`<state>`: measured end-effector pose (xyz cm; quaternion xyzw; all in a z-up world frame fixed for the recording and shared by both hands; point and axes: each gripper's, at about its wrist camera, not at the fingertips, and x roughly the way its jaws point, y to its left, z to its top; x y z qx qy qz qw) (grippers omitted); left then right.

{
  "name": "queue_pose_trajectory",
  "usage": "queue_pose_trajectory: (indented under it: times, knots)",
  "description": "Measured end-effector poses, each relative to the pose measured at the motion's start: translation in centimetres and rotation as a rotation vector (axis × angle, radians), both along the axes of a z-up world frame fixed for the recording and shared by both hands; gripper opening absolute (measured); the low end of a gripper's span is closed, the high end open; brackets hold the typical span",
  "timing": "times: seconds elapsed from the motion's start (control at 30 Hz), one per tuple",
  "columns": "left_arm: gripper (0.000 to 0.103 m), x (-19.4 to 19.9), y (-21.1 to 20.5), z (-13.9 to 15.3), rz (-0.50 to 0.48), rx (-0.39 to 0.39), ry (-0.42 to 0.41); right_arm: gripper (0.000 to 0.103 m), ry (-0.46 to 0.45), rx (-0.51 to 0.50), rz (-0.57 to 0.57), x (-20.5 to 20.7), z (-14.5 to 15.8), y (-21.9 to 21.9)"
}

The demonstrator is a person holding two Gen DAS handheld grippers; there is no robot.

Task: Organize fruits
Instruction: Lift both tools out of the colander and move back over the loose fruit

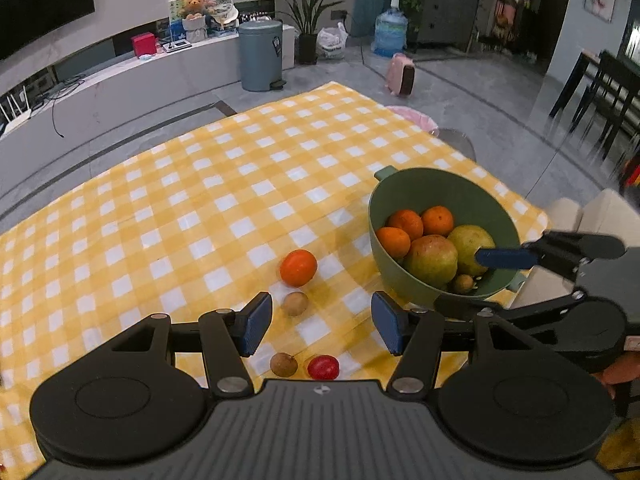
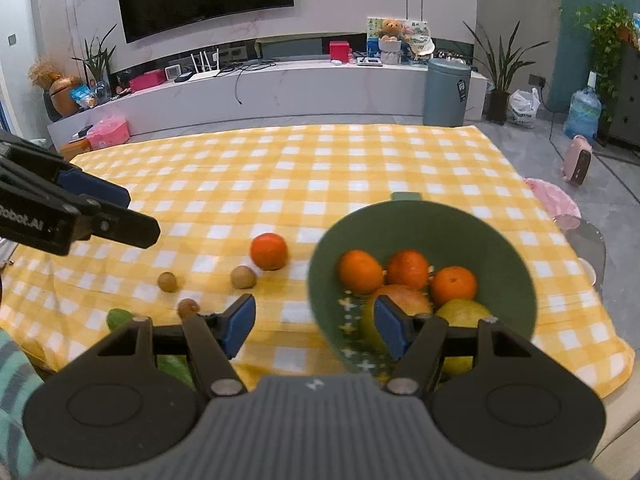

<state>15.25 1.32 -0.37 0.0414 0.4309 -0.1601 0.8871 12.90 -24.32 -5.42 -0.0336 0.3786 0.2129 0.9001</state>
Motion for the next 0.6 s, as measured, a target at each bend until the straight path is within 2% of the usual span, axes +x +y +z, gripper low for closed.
queue_pose_trajectory:
  times: [0.23, 0.43, 0.6]
  knots:
    - [0.067, 0.1, 3.4, -0.4, 0.037, -0.101, 0.000, 0.063, 0.020, 0.006, 0.004, -0.3, -0.5, 2.5]
    - [0.067, 0.4, 5.8, -1.2, 0.086, -0.149, -0.009, 0.062, 0.040, 0.015, 0.009, -0.3, -1.0, 4.7]
    - [0.067, 0.6, 7.3, -2.7, 0.100, -0.178, 0.015, 0.049, 0.049, -0.014, 0.037, -0.2, -1.7, 6.4]
